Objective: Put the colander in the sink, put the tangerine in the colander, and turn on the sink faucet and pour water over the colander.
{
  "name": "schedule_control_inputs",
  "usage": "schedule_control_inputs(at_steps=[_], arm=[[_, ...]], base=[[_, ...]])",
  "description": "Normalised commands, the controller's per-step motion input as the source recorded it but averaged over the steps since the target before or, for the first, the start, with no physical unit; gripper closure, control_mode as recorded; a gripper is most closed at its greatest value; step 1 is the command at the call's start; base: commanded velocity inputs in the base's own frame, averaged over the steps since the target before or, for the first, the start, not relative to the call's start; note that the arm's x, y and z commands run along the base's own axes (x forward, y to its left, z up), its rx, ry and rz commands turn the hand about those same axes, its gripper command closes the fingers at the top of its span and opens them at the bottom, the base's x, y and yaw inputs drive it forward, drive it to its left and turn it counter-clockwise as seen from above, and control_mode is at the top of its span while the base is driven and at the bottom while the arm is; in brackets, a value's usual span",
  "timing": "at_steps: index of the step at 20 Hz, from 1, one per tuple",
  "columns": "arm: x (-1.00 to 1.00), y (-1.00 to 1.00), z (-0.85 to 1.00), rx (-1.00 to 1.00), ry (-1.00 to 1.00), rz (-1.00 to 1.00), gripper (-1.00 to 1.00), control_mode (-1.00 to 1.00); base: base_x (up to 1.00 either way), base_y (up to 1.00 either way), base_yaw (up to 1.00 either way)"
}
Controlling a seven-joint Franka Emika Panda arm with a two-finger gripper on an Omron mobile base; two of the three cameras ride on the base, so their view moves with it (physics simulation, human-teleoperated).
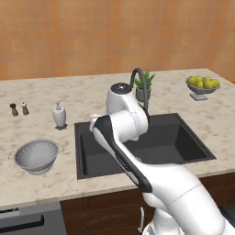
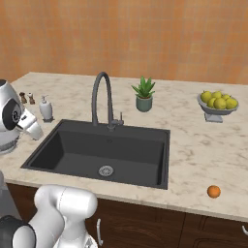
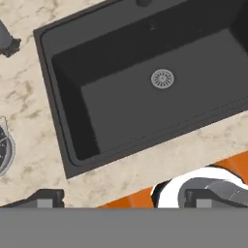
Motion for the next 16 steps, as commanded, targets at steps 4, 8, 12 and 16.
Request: schedule_control_inputs(at_steps=[4, 8, 12, 16], arm=[[0.25, 0.77, -0.27, 0.13, 0.13, -0.18, -1.0, -1.0], [0.34, 0.67, -0.18, 0.15, 0.17, -0.09, -1.0, -1.0], [0.2, 0.71, -0.26, 0.06, 0.08, 0.0, -1.0, -1.0], [0.2, 0.65, -0.25, 0.01, 0.0, 0.0, -1.0, -1.0]], base=[[0.0, 0.0, 0.0], [0.0, 0.0, 0.0], [0.0, 0.0, 0.0], [0.0, 0.0, 0.0]])
